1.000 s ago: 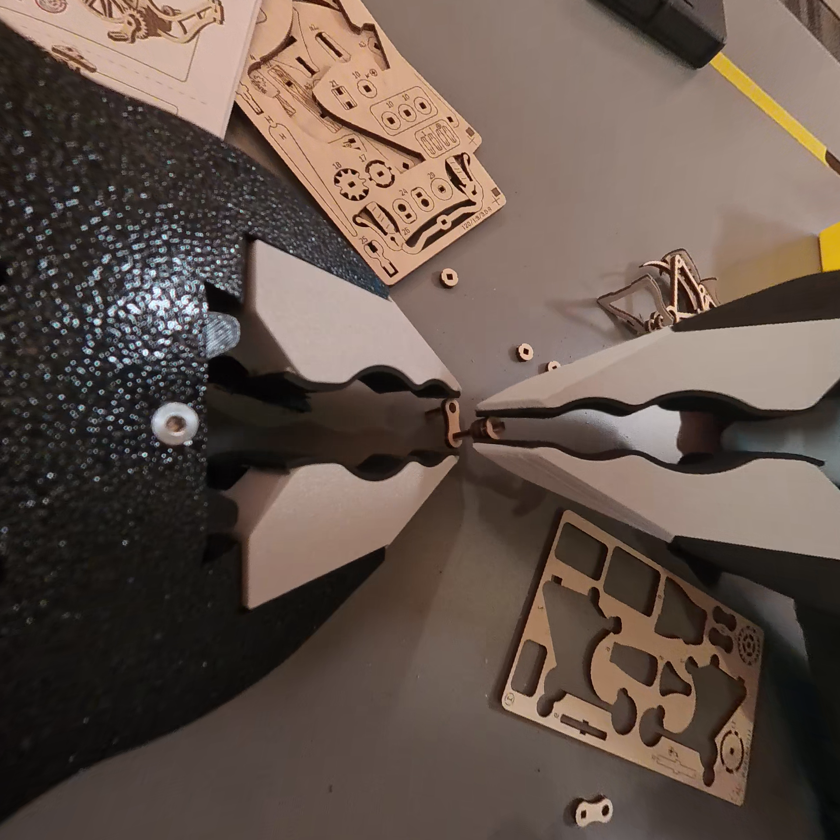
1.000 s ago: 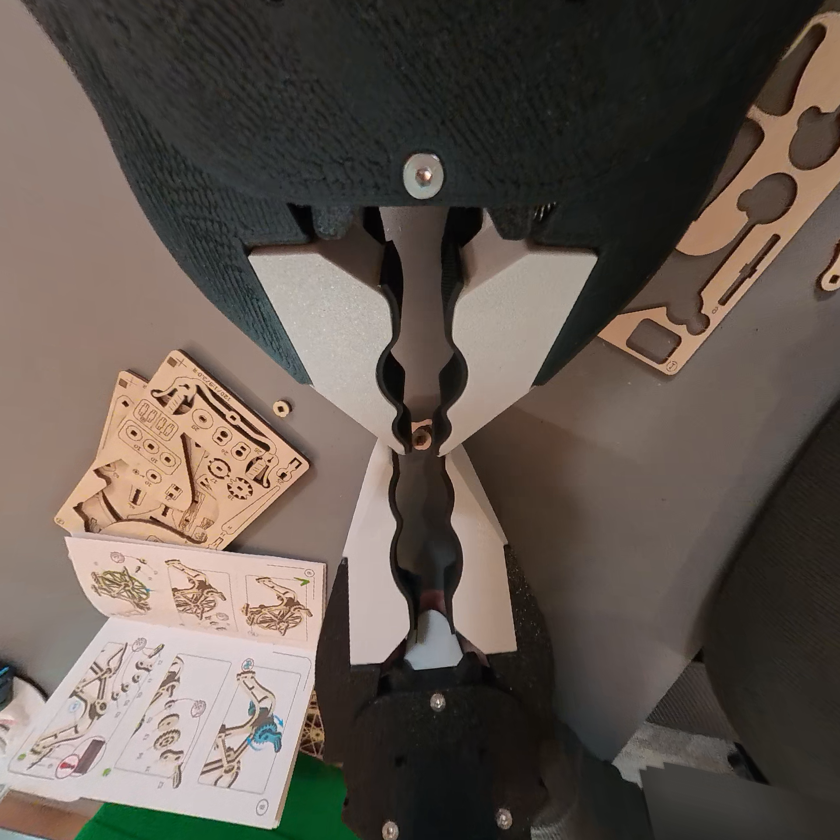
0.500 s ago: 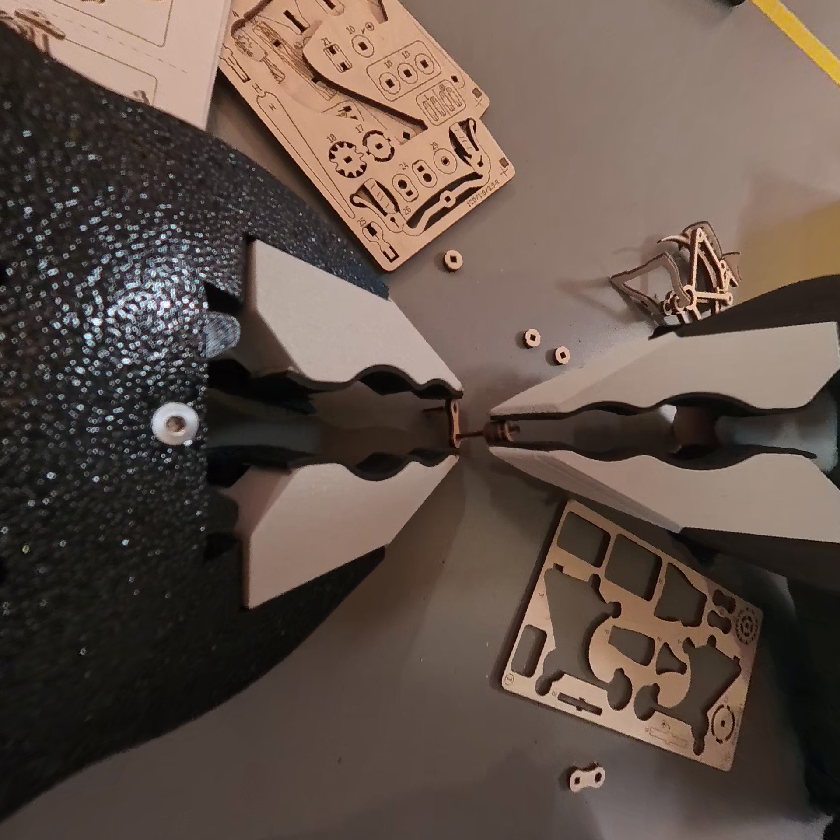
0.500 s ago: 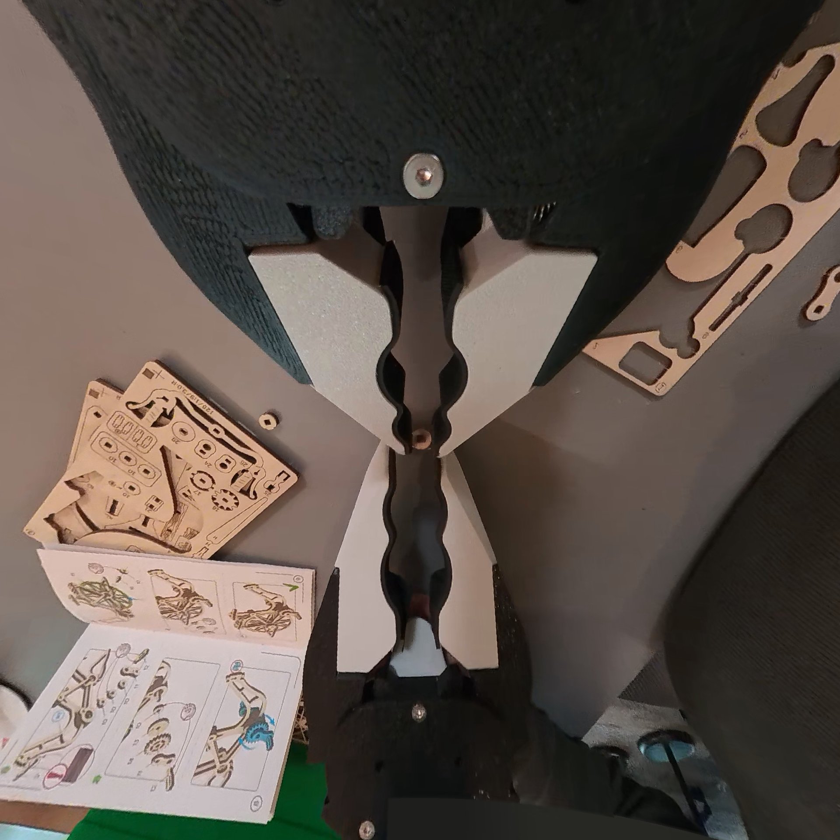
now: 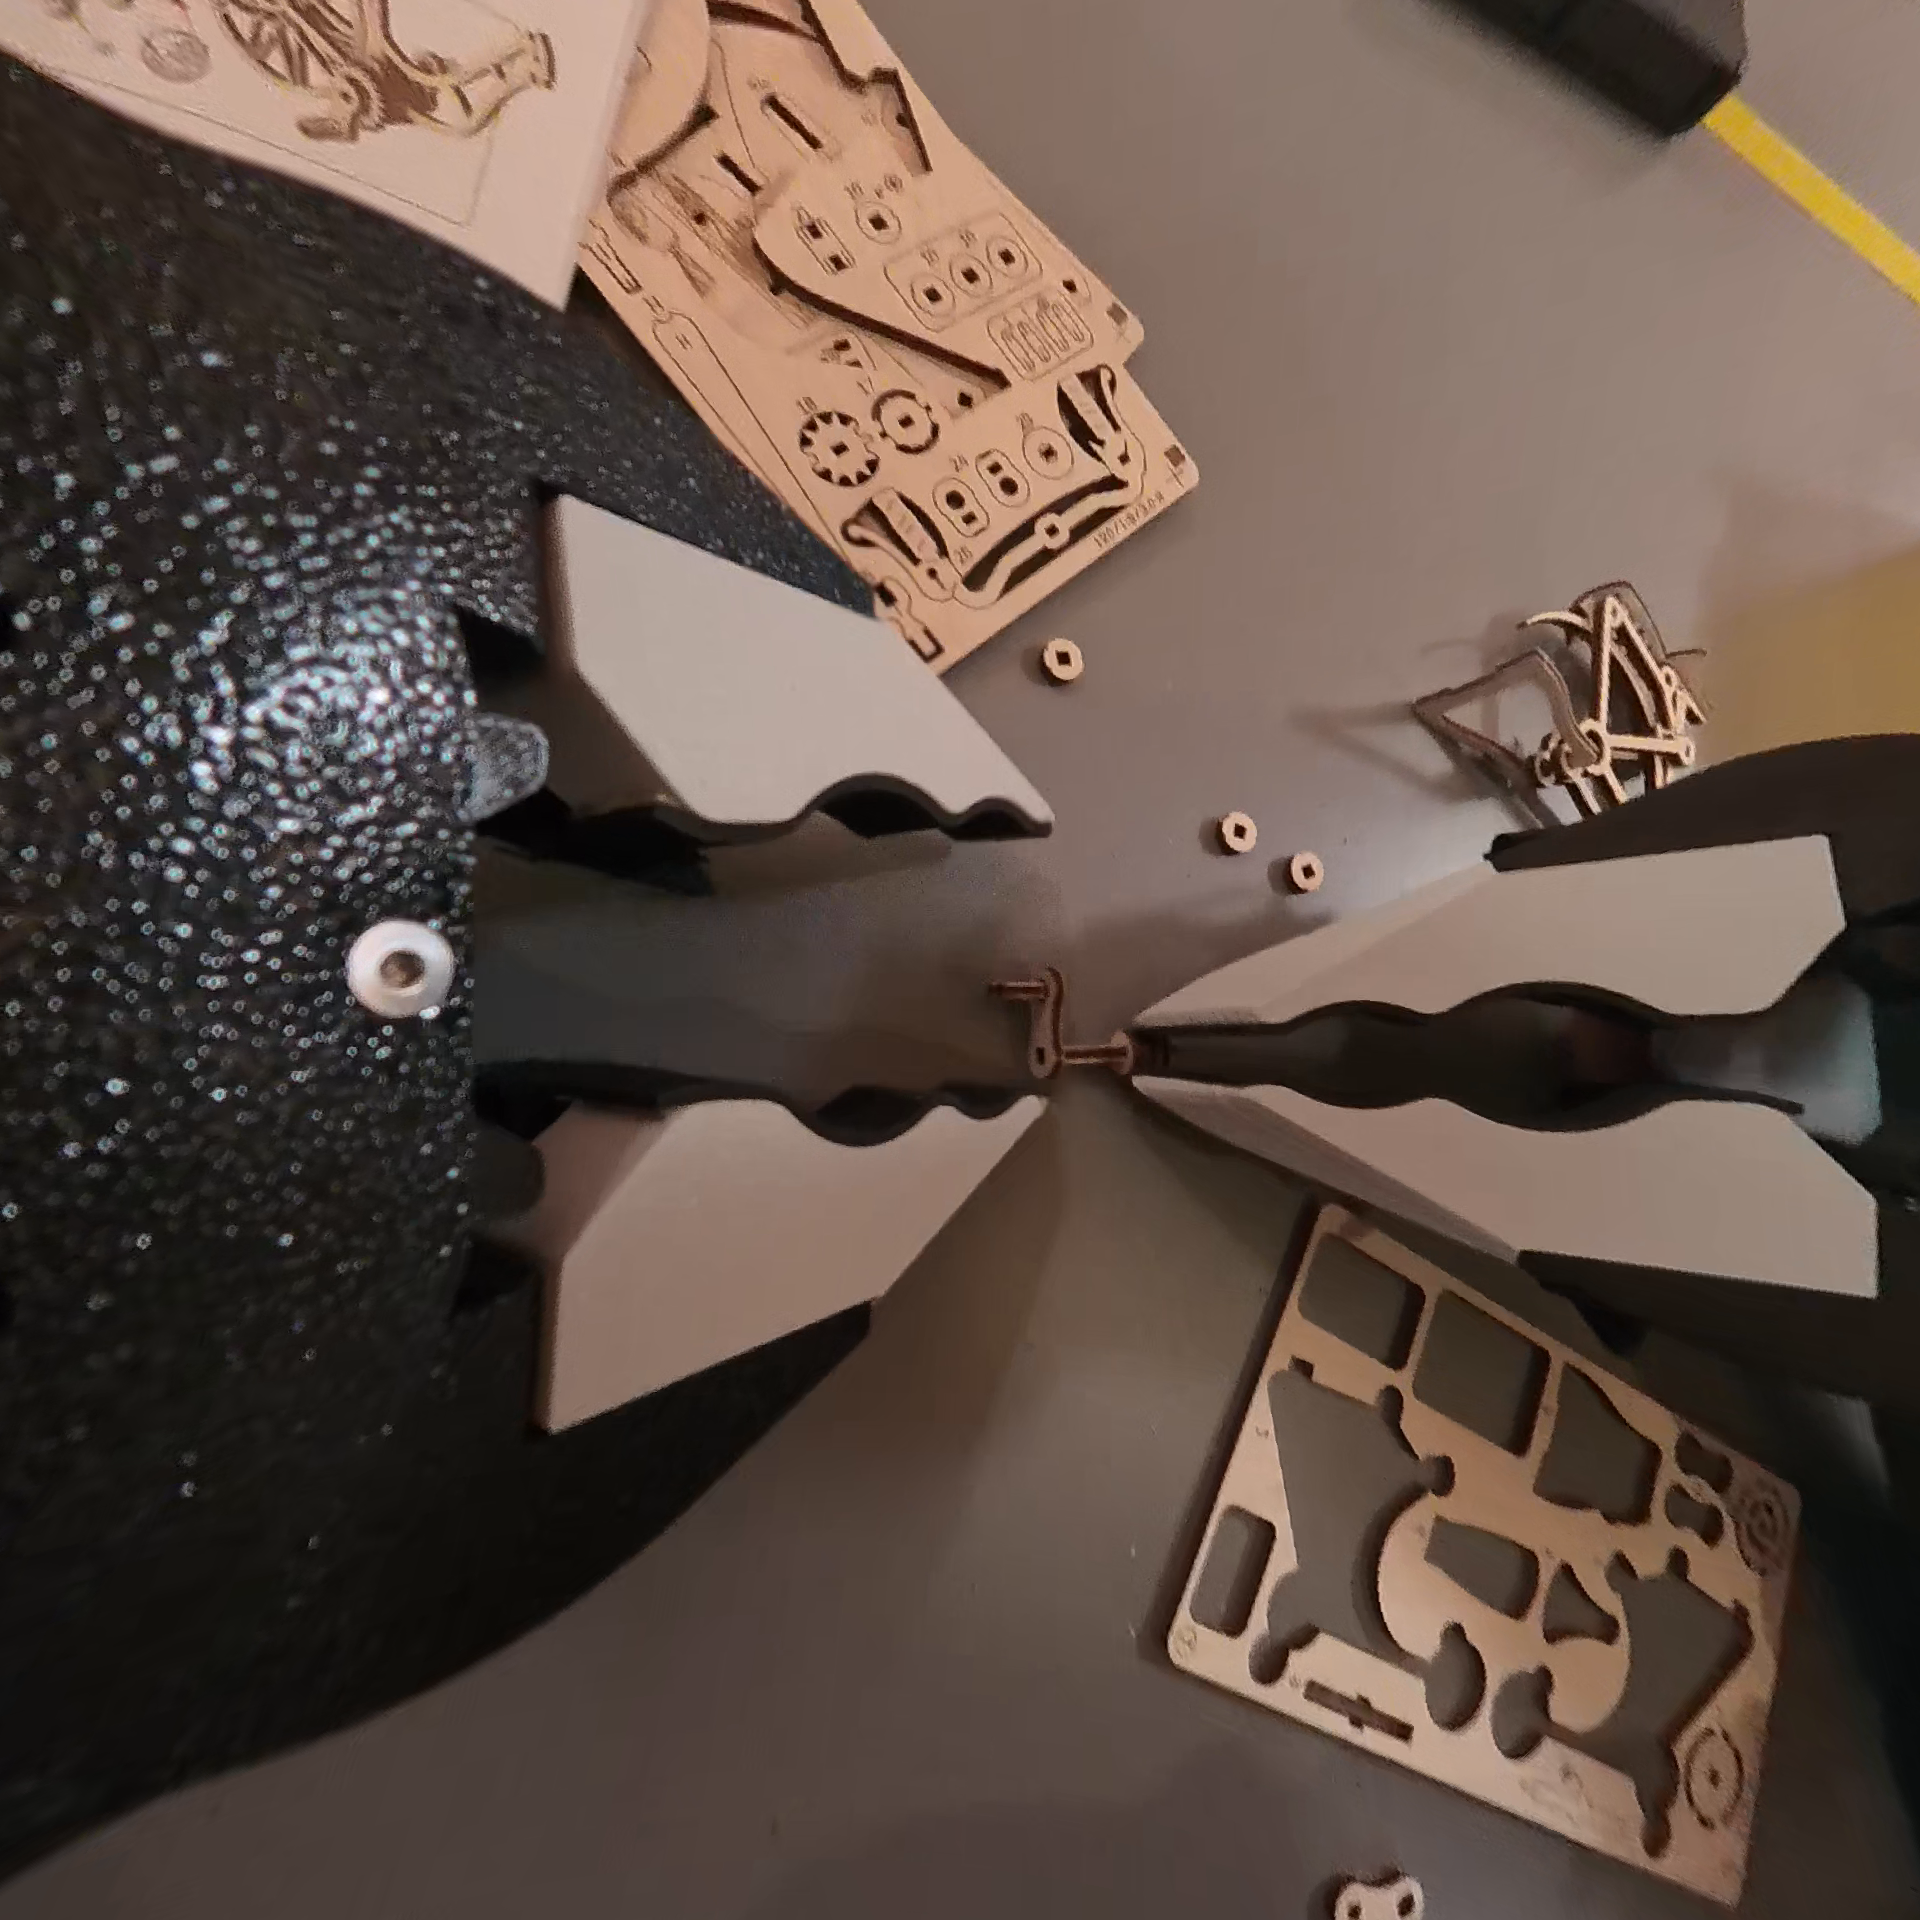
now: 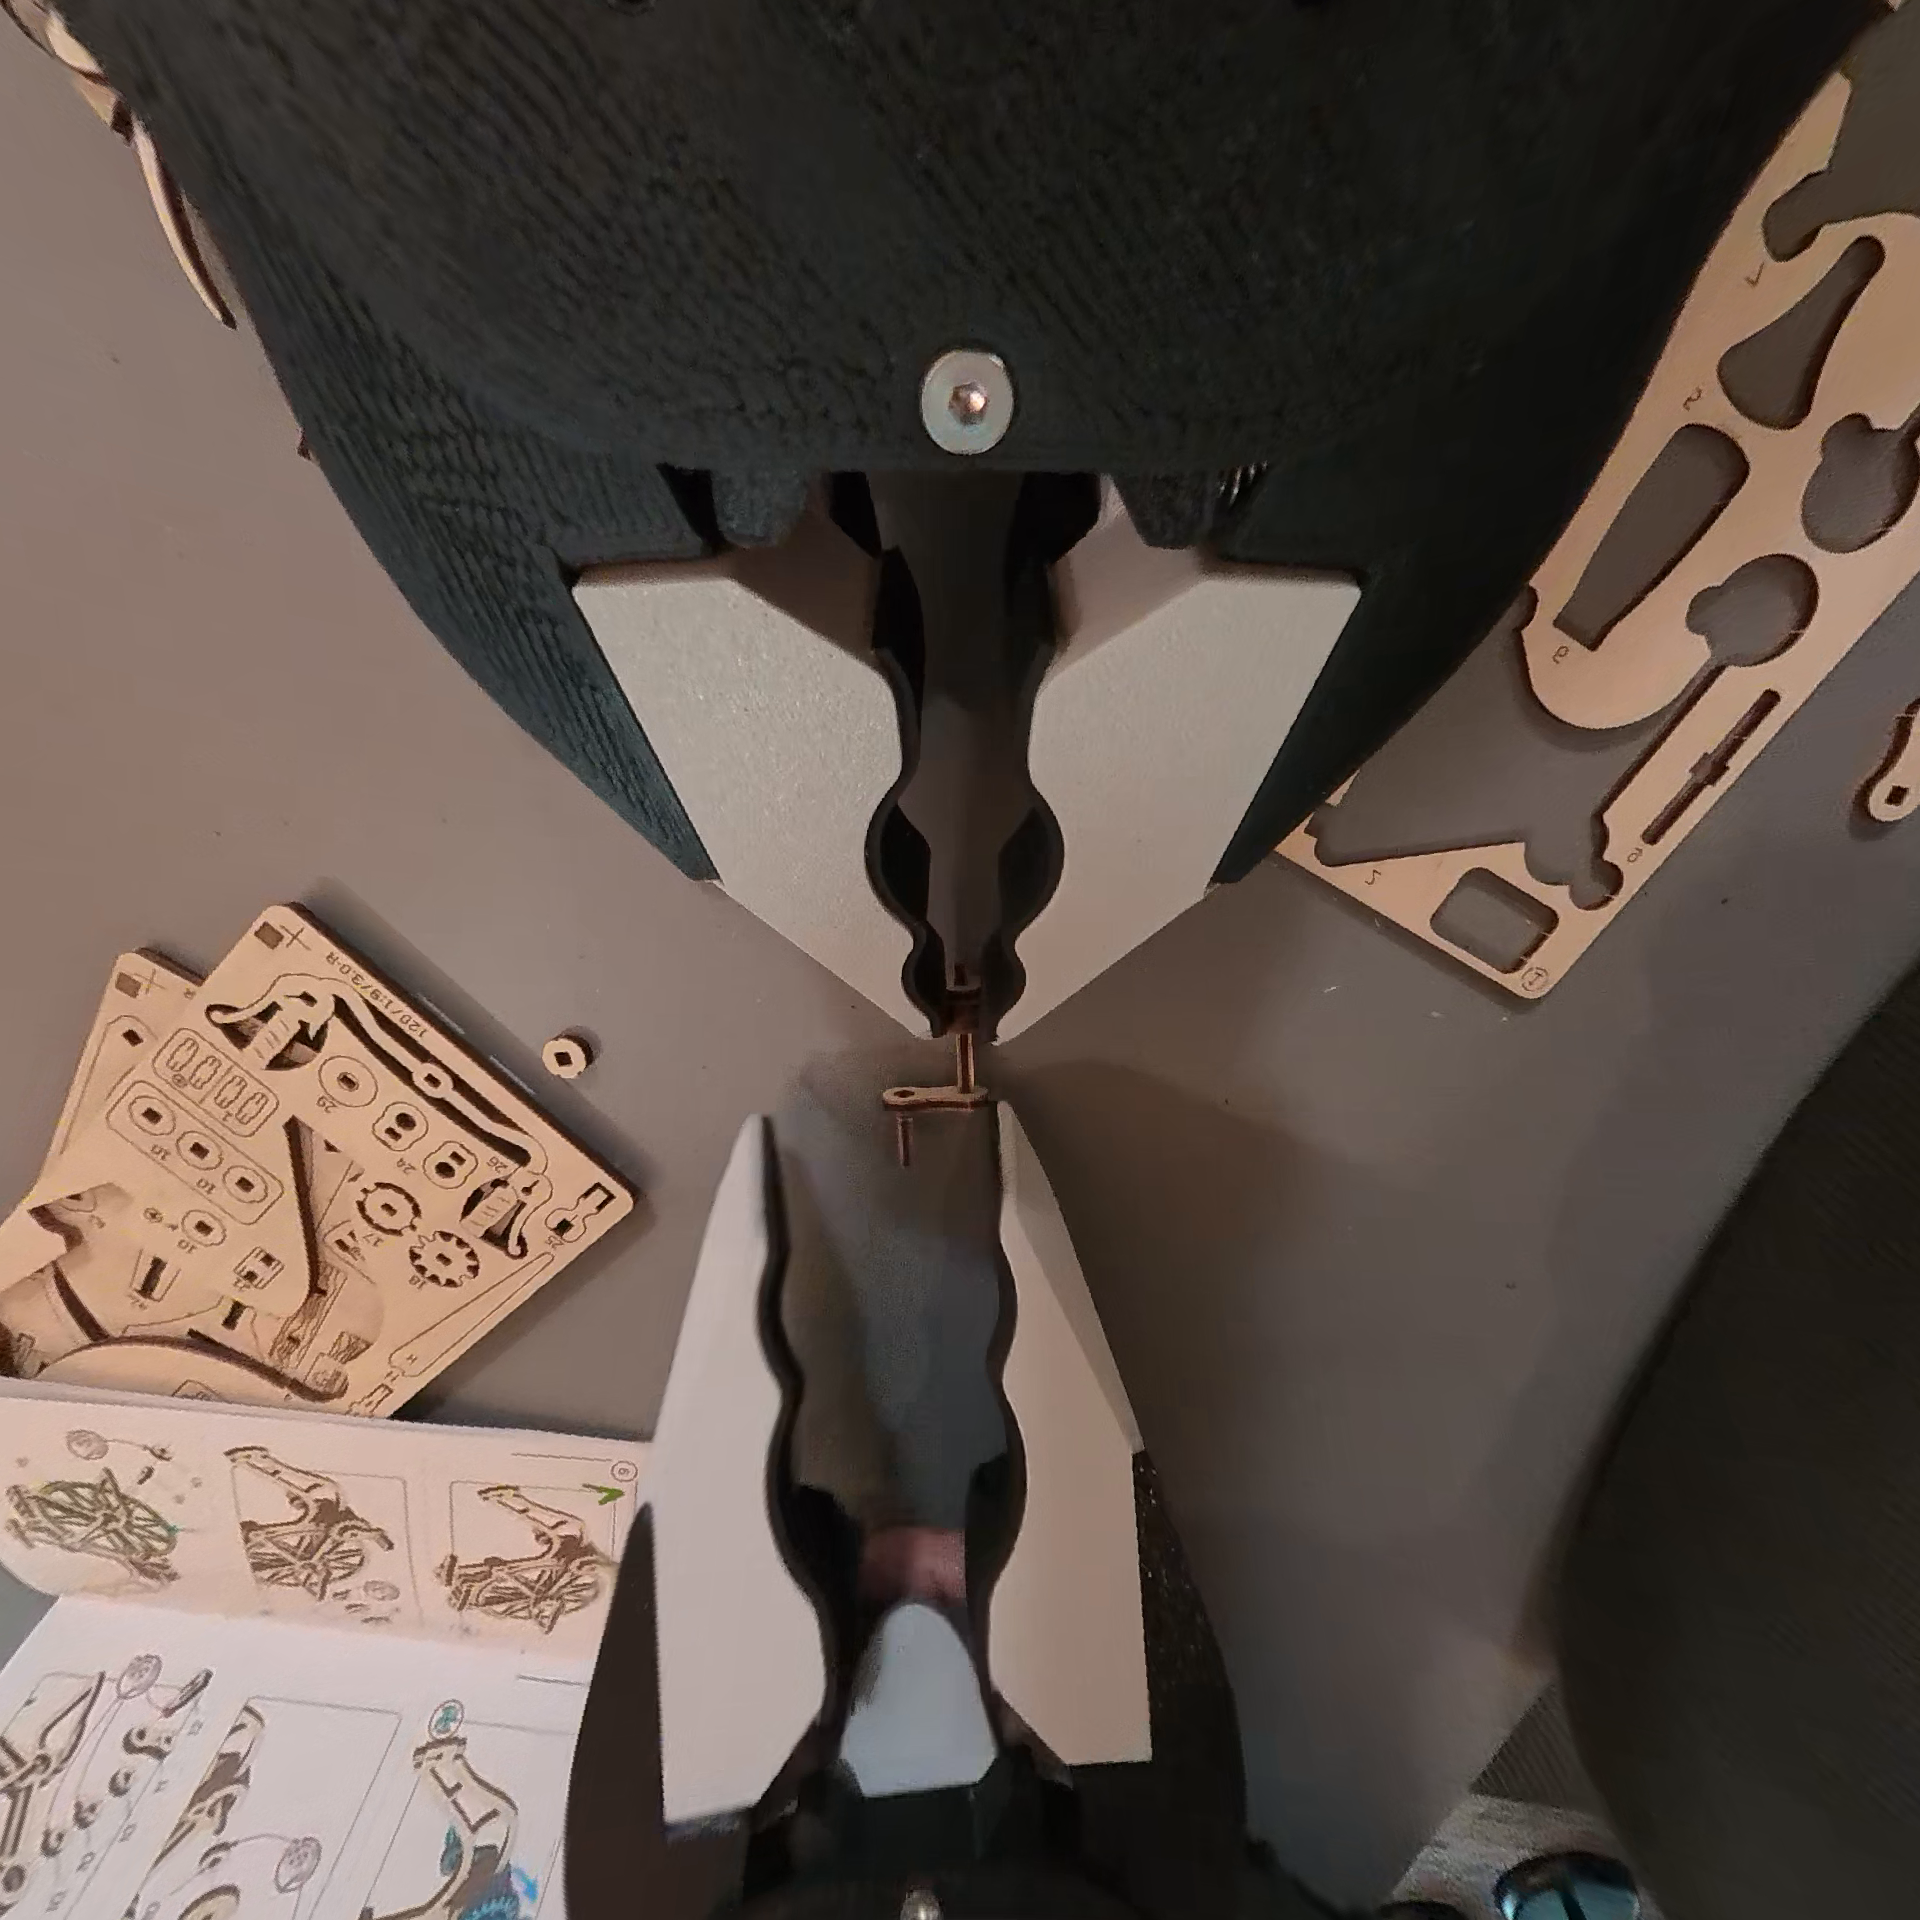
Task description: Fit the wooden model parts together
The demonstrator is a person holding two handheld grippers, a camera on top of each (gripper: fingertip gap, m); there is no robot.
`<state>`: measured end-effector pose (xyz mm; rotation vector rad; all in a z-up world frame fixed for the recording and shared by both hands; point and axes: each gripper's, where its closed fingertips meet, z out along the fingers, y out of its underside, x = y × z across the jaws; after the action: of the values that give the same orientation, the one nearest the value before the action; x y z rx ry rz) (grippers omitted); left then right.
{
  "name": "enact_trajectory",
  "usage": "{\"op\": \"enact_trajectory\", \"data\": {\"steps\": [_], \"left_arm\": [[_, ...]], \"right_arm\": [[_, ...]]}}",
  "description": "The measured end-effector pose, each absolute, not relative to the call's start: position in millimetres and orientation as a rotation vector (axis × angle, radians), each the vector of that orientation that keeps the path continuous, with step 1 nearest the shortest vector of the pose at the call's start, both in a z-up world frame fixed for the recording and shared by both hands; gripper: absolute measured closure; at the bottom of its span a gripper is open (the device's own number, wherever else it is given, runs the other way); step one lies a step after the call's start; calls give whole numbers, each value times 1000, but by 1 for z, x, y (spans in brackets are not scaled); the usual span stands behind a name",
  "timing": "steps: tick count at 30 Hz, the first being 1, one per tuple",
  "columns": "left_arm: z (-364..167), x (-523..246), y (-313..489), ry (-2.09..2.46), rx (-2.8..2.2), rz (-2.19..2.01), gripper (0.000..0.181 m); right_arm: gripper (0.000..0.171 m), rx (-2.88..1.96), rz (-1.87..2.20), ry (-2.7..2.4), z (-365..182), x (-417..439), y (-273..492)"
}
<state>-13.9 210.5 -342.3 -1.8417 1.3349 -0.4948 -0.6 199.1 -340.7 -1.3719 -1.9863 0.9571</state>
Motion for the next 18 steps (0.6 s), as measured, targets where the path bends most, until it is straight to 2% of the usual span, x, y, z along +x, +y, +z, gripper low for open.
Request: {"op": "enact_trajectory", "data": {"steps": [1, 4, 8, 18], "left_arm": [[-343, -15, 210, 1339, -1844, -492, 138], [-342, -12, 205, 1346, -1837, -555, 150], [-343, -7, 200, 1372, -1825, -606, 158], [-345, -6, 198, 1384, -1856, -656, 162]], "right_arm": [[167, -1371, 957, -1986, -341, -1, 199], [167, -1367, 952, -1986, -341, -1, 199], [167, -1369, 944, -1980, -341, -1, 199], [168, -1359, 899, -1962, -341, -2, 196]]}}
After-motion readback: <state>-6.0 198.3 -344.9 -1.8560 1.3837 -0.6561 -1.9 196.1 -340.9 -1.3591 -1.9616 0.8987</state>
